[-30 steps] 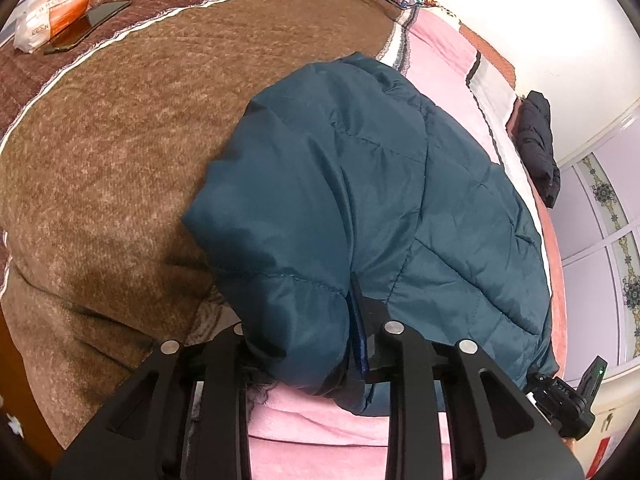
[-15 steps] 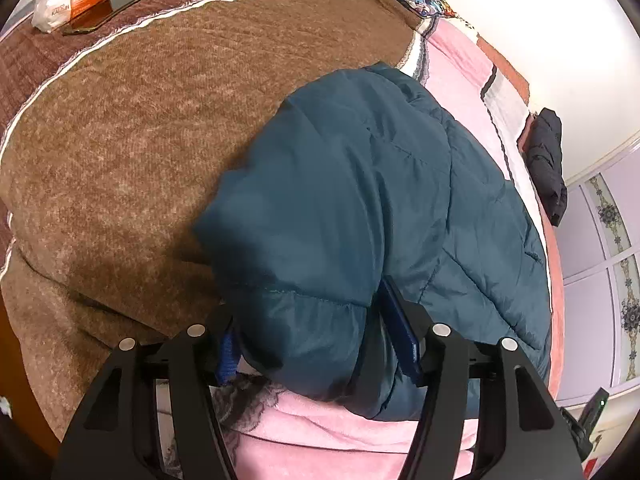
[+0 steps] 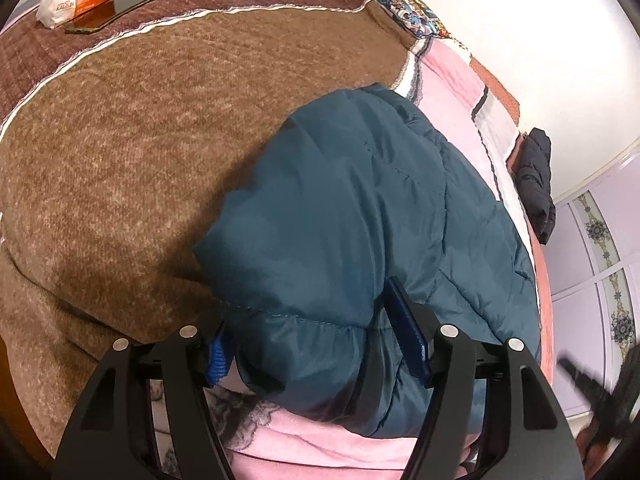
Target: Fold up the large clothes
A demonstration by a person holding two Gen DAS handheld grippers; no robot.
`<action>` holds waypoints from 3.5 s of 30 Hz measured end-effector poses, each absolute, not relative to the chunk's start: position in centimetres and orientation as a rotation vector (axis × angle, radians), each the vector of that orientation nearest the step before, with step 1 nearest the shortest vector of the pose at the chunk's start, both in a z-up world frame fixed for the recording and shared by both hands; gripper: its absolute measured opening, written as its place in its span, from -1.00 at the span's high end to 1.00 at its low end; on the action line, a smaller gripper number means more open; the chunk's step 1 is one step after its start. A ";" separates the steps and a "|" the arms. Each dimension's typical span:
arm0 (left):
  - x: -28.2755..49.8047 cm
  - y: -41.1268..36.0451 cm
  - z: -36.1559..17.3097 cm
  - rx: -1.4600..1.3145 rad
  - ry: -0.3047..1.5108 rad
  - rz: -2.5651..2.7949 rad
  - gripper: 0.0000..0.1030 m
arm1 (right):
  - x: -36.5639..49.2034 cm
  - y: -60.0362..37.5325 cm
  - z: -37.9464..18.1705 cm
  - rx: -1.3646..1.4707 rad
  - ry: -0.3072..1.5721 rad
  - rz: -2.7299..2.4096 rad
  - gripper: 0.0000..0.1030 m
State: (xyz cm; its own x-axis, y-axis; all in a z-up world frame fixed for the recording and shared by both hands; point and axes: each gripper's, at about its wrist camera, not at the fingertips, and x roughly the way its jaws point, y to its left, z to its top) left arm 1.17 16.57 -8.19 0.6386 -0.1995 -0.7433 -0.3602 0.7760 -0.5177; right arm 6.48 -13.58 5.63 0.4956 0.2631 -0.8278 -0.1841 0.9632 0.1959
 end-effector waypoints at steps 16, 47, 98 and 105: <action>2.0 14.7 -7.0 -0.536 0.888 0.089 -0.26 | 25.9 -6.2 -3.3 0.095 1.282 0.201 0.99; 2.3 14.3 -5.7 -0.509 0.849 0.089 0.20 | 11.3 -6.3 1.0 0.081 1.275 0.399 0.99; 0.5 9.0 1.1 -0.300 0.711 0.031 0.40 | 3.9 -4.9 -5.4 0.044 1.378 0.472 0.98; 0.0 6.6 3.4 -0.216 0.670 0.009 0.41 | 1.8 -12.6 1.2 0.187 1.165 0.422 0.92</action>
